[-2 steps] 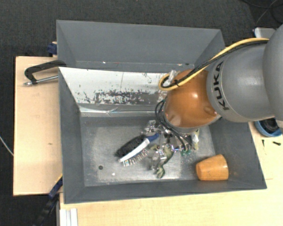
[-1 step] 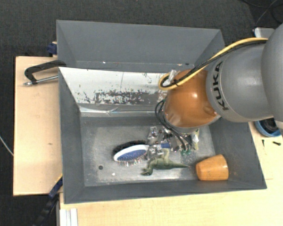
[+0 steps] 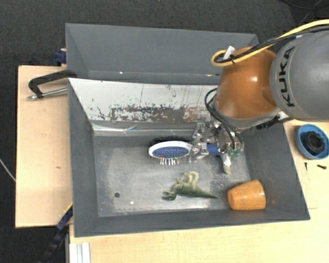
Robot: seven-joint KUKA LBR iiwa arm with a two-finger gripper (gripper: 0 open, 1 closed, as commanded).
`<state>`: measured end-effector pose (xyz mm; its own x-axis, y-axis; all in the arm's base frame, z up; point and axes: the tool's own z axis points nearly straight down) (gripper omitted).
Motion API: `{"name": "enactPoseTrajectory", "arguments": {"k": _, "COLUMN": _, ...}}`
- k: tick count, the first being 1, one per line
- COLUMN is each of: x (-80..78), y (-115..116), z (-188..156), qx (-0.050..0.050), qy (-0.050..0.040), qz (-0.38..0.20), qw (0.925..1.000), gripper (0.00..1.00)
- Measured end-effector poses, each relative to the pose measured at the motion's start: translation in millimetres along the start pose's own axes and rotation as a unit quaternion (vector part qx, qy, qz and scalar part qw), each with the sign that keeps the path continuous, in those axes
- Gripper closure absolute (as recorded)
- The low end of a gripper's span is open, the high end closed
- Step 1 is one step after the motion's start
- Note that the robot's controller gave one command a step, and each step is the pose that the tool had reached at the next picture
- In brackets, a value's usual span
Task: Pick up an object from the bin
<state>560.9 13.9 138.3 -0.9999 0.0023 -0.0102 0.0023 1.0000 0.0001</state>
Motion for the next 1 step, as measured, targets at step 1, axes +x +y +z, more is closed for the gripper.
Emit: {"name": "enactPoseTrajectory", "arguments": {"k": 1, "x": 0.6, "y": -1.1, "z": -82.9, "qx": 0.000, "qy": -0.0018, "qz": -0.019, "qw": 0.9998, "gripper": 1.00}}
